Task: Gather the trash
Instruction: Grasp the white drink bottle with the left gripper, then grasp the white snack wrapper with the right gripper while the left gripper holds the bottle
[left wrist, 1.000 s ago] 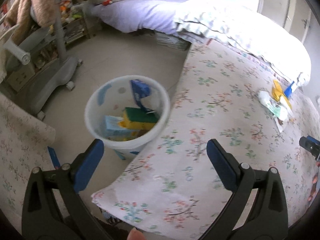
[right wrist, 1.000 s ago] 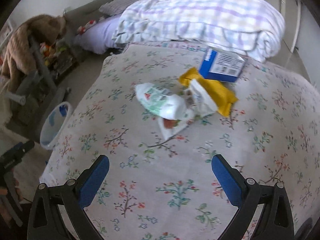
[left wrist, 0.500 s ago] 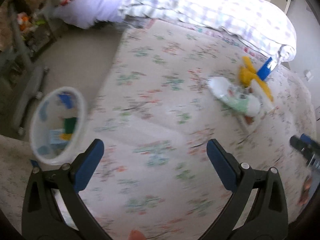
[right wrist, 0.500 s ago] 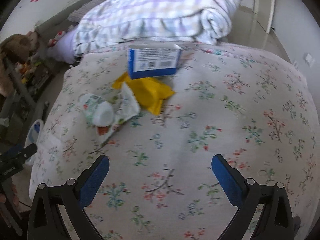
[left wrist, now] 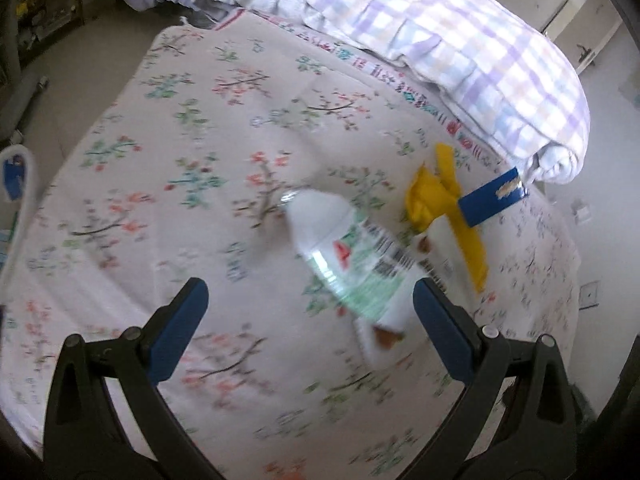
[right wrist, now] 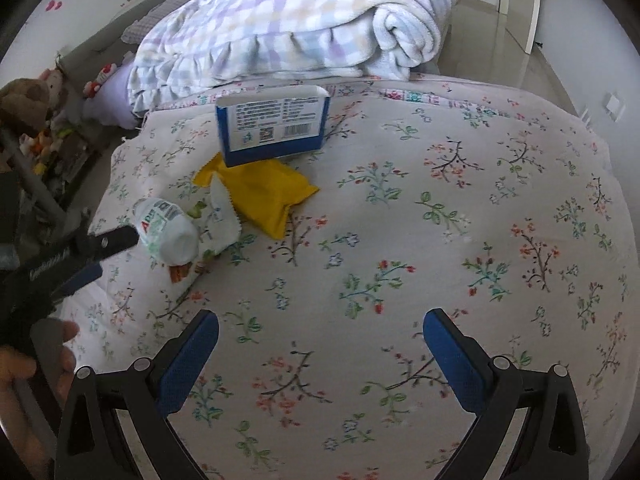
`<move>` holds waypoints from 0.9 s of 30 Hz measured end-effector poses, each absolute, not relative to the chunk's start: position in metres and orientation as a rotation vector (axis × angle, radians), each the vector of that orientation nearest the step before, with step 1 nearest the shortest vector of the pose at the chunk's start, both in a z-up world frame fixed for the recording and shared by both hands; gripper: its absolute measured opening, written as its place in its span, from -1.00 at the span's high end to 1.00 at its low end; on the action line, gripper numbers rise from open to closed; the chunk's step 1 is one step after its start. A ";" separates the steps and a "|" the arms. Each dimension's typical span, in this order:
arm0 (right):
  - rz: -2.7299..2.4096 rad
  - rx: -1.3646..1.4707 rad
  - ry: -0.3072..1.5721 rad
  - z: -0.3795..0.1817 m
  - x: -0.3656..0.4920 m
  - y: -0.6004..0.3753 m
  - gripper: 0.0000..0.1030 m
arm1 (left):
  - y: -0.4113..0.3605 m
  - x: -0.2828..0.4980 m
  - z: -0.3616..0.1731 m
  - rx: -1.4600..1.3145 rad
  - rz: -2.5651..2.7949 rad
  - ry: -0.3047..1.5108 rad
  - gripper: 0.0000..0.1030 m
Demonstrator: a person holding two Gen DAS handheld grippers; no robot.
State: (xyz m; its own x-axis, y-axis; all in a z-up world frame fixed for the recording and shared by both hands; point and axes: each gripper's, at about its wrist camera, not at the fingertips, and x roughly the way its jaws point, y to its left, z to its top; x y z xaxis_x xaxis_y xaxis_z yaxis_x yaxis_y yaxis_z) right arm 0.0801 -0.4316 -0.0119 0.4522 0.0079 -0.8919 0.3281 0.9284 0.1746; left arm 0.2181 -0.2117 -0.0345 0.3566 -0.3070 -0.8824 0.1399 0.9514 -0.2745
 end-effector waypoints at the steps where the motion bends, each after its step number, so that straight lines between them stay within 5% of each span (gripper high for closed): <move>1: -0.208 0.344 1.094 -0.013 0.080 -0.434 -1.00 | -0.214 0.222 -0.036 -0.172 -0.292 1.171 -0.98; 12: -0.233 0.396 1.130 -0.028 0.083 -0.445 -1.00 | -0.244 0.233 -0.054 -0.094 -0.208 1.111 -0.80; 18: -0.222 0.403 1.120 -0.027 0.091 -0.439 -1.00 | -0.240 0.230 -0.051 0.016 -0.235 1.106 -0.04; 21: -0.220 0.414 1.108 -0.026 0.097 -0.433 -1.00 | -0.219 0.229 -0.049 -0.006 -0.268 1.131 0.58; 27: -0.169 0.506 1.088 -0.026 0.116 -0.412 -0.91 | -0.186 0.231 -0.051 -0.131 -0.348 1.213 0.61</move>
State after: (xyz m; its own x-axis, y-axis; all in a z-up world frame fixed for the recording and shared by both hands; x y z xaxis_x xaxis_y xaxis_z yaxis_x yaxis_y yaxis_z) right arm 0.1158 -0.4117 -0.0264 0.4647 0.1124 -0.8783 0.3735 0.8745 0.3095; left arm 0.2307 -0.1858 -0.0513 0.3047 -0.3311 -0.8930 0.1929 0.9397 -0.2826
